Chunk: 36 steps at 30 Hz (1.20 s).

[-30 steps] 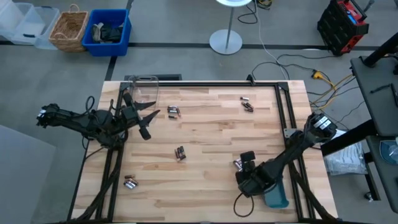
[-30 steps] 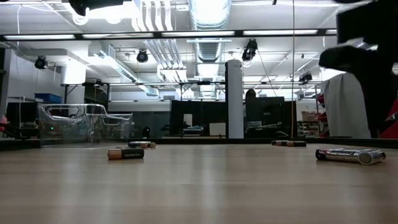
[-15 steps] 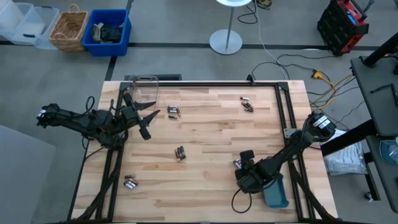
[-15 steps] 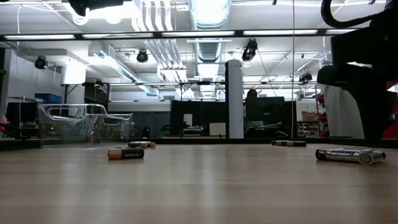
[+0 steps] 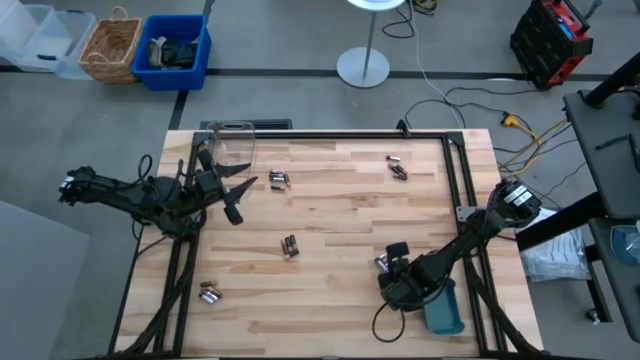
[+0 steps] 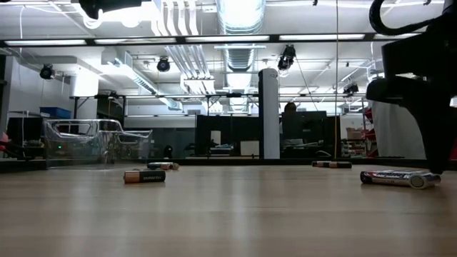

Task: Sort batteries
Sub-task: Put the silver and black battery into the transparent bin

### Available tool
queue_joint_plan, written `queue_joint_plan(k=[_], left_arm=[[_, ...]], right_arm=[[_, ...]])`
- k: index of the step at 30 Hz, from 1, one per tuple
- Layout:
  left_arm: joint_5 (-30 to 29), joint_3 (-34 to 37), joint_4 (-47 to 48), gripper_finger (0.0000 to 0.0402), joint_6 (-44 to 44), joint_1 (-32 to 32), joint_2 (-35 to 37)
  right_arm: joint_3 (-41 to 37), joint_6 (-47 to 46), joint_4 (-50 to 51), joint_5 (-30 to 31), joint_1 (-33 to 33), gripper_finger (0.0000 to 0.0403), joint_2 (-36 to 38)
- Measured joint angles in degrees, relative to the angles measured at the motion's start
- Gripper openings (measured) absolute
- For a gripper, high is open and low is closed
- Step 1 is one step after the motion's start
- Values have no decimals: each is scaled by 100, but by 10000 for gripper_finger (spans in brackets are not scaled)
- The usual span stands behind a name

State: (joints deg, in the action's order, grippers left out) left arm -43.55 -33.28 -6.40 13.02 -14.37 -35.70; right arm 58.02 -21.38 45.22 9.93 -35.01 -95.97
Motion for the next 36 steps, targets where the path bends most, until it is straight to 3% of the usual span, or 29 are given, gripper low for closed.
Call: queue_joint_plan(k=[20, 36], left_arm=[[2, -48, 9, 145, 16, 1, -315], [2, -55, 2, 145, 0, 0, -413]], right_arm=[[35, 348, 56, 211, 281, 157, -6], [52, 251, 48, 59, 267, 134, -1]])
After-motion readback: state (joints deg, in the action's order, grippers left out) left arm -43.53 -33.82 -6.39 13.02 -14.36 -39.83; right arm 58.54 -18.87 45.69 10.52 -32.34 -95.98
